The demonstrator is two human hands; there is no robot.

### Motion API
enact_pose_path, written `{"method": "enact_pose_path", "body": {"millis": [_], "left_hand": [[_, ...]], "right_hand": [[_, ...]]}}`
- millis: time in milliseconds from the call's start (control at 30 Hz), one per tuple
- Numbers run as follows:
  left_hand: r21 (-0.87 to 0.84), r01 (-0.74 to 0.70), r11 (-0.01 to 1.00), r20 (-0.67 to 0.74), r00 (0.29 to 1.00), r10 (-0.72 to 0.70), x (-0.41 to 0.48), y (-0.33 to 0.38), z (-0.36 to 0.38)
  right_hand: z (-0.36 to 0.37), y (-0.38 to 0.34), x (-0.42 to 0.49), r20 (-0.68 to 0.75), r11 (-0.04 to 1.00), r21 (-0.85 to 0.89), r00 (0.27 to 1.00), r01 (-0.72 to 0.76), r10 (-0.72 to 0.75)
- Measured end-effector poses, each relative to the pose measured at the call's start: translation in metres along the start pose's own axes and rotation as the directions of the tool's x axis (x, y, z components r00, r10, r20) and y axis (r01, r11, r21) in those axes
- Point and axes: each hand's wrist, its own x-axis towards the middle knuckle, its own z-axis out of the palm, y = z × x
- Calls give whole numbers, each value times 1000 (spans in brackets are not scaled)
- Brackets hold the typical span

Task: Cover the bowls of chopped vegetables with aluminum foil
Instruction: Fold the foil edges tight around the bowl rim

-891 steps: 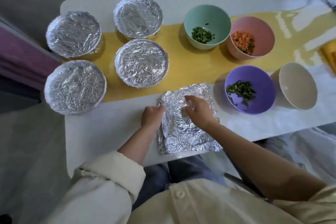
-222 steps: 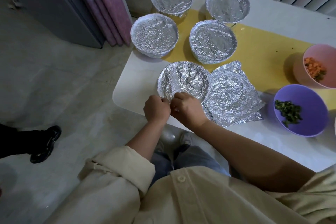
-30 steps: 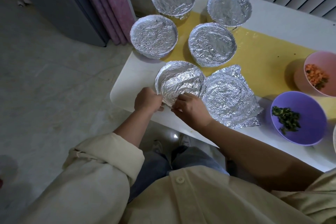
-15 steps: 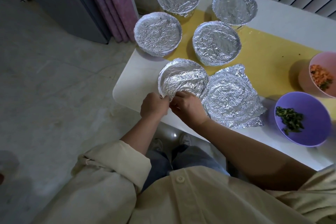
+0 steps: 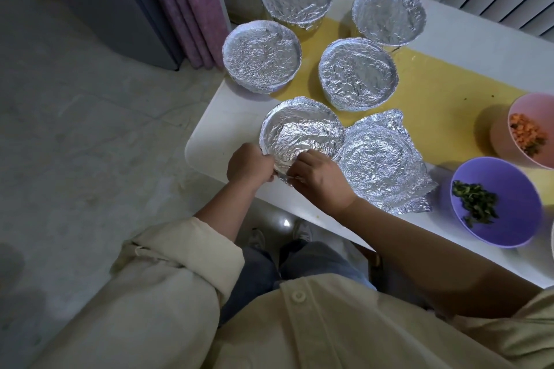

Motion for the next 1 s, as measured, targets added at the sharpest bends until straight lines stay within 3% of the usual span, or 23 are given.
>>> {"method": "enact_pose_path", "body": {"millis": [133,333,567,867,1000], "left_hand": [[-83,67,994,-65,995,-73,-6,-4,10],[-277,185,943,67,983,-173,-10,-9,32],[-339,176,924,42,984,-172,-10,-4,28],[-206,124,971,-19,991,-130,-4,-3,25],[-135,87,987,-23,996,-90,1,-1,13]], "right_hand": [[2,-2,1,-9,1000,7,1000,-21,22],[5,-7,3,-32,999,17,999,-33,34],[3,-10,7,-75,999,-1,996,-54,54],[5,-14,9,-104,998,10,993,-62,62],[0,-7,6,-49,999,20,998,-39,40]]}}
